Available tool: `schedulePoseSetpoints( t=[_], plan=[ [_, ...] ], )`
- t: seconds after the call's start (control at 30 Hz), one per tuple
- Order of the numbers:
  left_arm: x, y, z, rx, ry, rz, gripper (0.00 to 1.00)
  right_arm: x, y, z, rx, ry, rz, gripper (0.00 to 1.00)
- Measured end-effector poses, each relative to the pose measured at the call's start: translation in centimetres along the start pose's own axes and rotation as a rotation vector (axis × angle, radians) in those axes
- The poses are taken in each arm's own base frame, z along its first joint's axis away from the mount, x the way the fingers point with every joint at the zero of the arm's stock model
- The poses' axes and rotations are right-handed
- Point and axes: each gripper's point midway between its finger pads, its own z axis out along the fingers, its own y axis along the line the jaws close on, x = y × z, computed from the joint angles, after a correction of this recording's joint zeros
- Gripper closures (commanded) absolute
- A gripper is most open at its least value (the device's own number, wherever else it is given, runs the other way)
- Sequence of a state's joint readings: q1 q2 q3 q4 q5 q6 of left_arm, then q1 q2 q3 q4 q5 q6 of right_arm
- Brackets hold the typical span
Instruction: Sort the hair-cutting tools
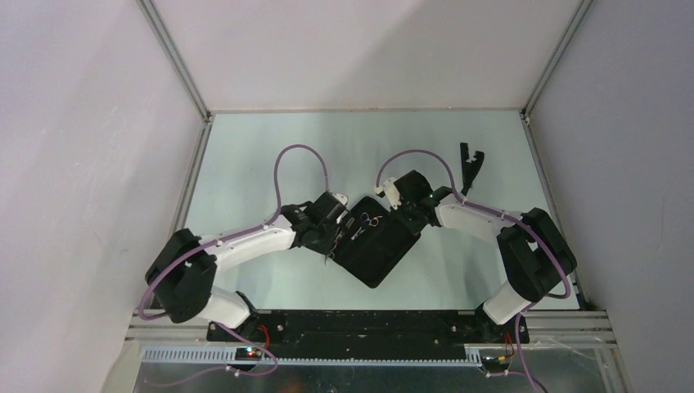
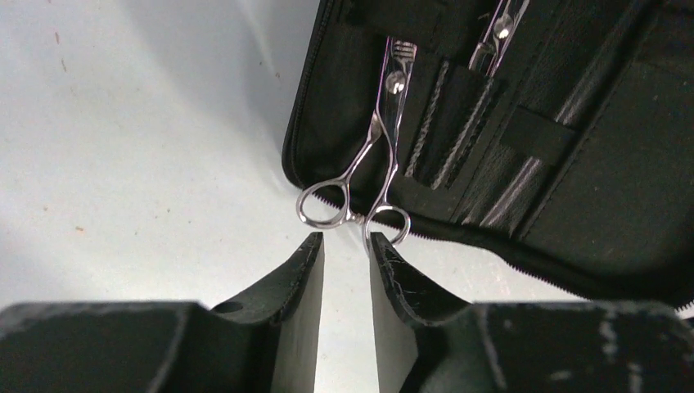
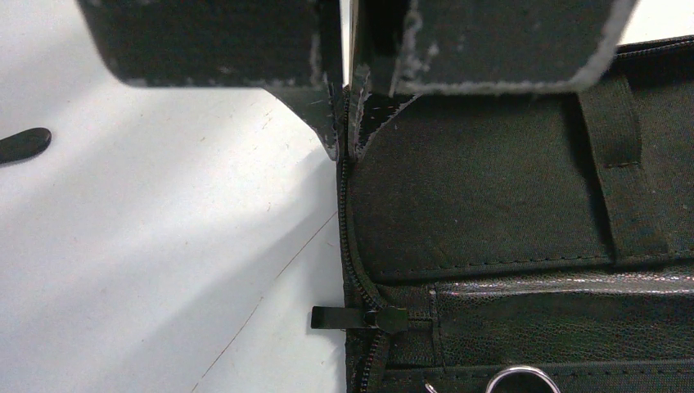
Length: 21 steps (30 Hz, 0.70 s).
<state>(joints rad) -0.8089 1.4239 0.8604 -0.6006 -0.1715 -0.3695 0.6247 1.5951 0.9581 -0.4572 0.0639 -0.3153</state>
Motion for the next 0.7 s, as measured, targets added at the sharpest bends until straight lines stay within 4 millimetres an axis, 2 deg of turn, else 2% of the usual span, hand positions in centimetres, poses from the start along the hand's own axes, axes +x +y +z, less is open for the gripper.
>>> schedulePoseSetpoints(
  t=[0.27, 0.4, 0.7],
  plan=[
    [0.3, -0.2, 2.3, -0.013, 0.035, 0.006, 0.76, 0.0, 0.0, 0.0, 0.000, 0.000, 0.000, 1.00],
    [-0.2, -0.4, 2.5, -0.013, 0.034, 0.004, 0.81, 0.0, 0.0, 0.0, 0.000, 0.000, 0.000, 1.00],
    [-0.4, -0.1, 3.4, -0.030, 0.049, -0.002, 0.82, 0.0, 0.0, 0.0, 0.000, 0.000, 0.000, 1.00]
  ],
)
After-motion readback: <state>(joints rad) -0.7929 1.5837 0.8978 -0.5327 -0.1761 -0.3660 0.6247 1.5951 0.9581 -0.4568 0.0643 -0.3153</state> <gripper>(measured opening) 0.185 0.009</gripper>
